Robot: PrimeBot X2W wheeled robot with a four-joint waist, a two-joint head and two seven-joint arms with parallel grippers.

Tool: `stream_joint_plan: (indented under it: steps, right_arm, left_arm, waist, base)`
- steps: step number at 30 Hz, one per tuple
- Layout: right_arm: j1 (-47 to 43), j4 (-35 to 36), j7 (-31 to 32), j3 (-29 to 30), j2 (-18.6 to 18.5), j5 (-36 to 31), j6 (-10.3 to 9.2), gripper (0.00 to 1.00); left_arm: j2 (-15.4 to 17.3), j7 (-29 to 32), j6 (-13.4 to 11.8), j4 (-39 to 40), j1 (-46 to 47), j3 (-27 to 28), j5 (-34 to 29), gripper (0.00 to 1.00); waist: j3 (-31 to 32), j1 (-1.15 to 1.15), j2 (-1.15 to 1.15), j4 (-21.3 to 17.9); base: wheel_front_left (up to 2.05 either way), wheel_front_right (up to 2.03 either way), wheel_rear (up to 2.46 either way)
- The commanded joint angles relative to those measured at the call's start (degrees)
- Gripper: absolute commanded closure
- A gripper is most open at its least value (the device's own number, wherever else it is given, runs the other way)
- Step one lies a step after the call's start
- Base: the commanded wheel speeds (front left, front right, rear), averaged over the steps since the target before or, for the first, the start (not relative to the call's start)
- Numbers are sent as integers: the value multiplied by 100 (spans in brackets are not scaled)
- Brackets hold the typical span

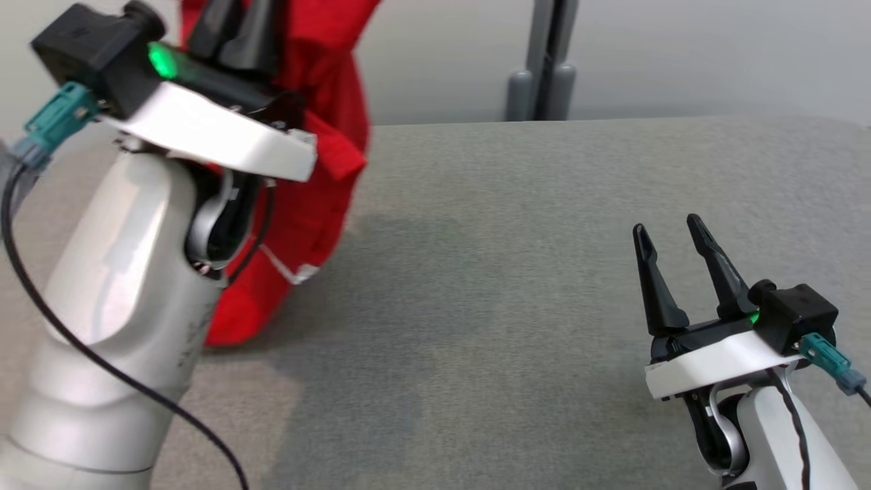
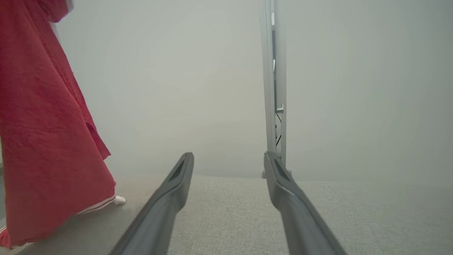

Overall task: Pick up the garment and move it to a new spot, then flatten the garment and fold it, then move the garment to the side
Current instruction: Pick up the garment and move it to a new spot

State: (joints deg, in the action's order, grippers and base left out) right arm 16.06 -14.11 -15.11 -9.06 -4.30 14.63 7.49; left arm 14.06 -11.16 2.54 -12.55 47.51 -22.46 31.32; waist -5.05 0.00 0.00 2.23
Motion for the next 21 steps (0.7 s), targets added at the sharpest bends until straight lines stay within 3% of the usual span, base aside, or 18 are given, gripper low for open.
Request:
stream_joint_plan:
  steps: [1,10,21]
  right_arm:
    - [52,7,-8,58,-11,-9,1,0]
    - [172,36,-6,260,56,-43,1,0]
    - [304,95,-6,196,111,50,1,0]
  left_arm:
    - [-108,8,31,54,145,-71,33,100]
    - [-672,-14,75,-260,415,-494,8,100]
    - [-1029,-333,-61,-2034,211,-984,-179,100]
  waist:
    - [-36,0,0,-243]
    - [-207,0,0,-1049]
    - [-589,0,0,-1735]
  base:
    - [0,0,0]
    - [0,0,0]
    - [0,0,0]
